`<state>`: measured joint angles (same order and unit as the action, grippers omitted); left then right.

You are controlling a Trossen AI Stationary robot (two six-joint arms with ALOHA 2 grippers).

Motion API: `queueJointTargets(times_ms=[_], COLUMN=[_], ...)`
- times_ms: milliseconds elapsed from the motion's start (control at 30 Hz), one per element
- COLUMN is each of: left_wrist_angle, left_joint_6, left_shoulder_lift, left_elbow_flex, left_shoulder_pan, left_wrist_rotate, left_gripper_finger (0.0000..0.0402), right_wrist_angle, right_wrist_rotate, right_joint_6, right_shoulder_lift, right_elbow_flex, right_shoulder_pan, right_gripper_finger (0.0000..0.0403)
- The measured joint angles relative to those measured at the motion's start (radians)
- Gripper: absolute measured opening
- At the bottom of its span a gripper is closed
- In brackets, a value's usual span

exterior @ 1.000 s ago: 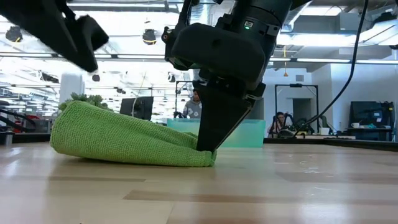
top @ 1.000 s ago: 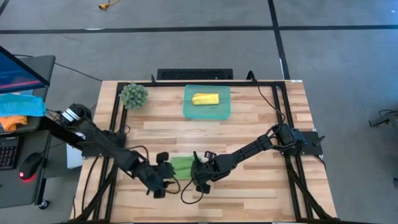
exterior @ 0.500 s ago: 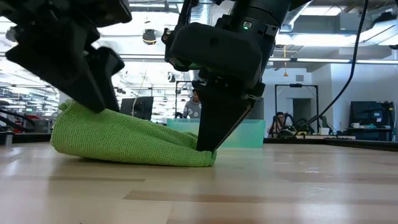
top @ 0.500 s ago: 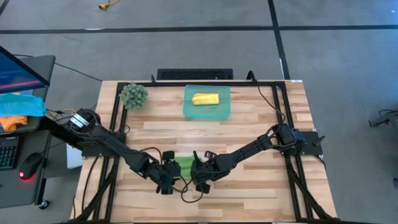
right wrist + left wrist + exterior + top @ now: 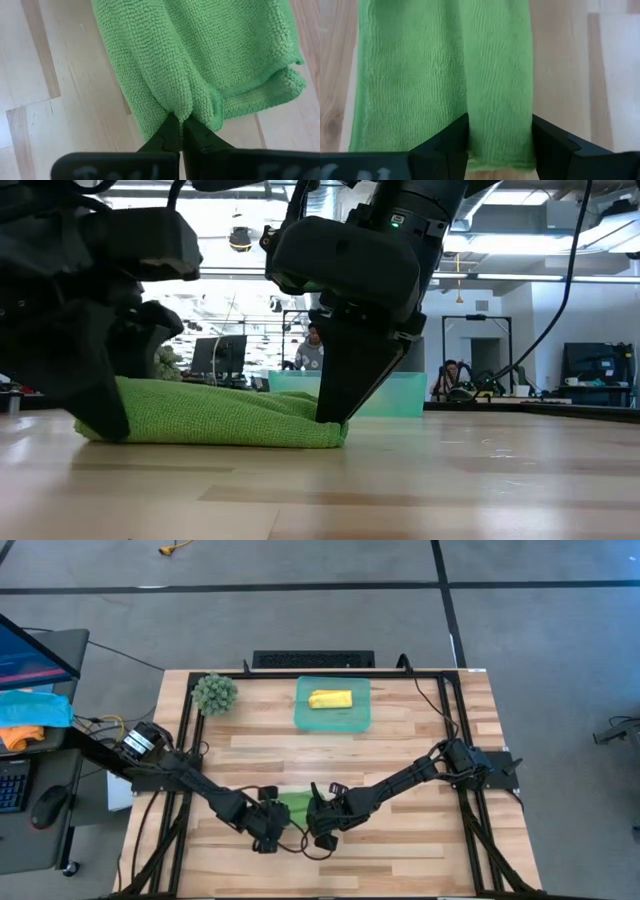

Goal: Roll microfiber towels into tight, uniform cylinder then place into a basket
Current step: Roll the green microfiber cloth

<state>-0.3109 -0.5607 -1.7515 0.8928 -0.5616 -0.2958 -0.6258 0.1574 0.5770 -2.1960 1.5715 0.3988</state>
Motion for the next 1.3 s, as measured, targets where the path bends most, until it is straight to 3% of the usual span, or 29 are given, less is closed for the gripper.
queueJointTargets(times_ms=[233,400,600,1033,1300], left_wrist_angle=[-0.099,-0.151,-0.059,0.104,0.105], left_joint_6=[-0.040,-0.074,-0.039,0.069,0.077], left_shoulder_lift=[0.041,0.136,0.188,0.144,0.164], left_elbow_flex=[-0.001,-0.001,-0.001,-0.001,0.000], left_shoulder_pan=[-0.022,-0.056,-0.097,-0.118,-0.167], left_wrist_rotate=[0.022,-0.070,-0.125,-0.197,-0.344], left_gripper_finger=[0.0171,0.0171,0.0171,0.0171,0.0171], right_wrist_angle=[0.000,0.000,-0.001,0.002,0.001], right_wrist_rotate=[-0.002,-0.002,-0.003,-0.003,-0.006], right_joint_6=[0.007,0.008,0.010,0.010,0.009], right_shoulder_lift=[0.000,0.000,0.000,0.000,0.000], right_elbow_flex=[0.000,0.000,0.000,0.000,0.000], right_shoulder_pan=[0.000,0.000,0.000,0.000,0.000], right_gripper_finger=[0.0022,0.0017,0.0020,0.0021,0.0016])
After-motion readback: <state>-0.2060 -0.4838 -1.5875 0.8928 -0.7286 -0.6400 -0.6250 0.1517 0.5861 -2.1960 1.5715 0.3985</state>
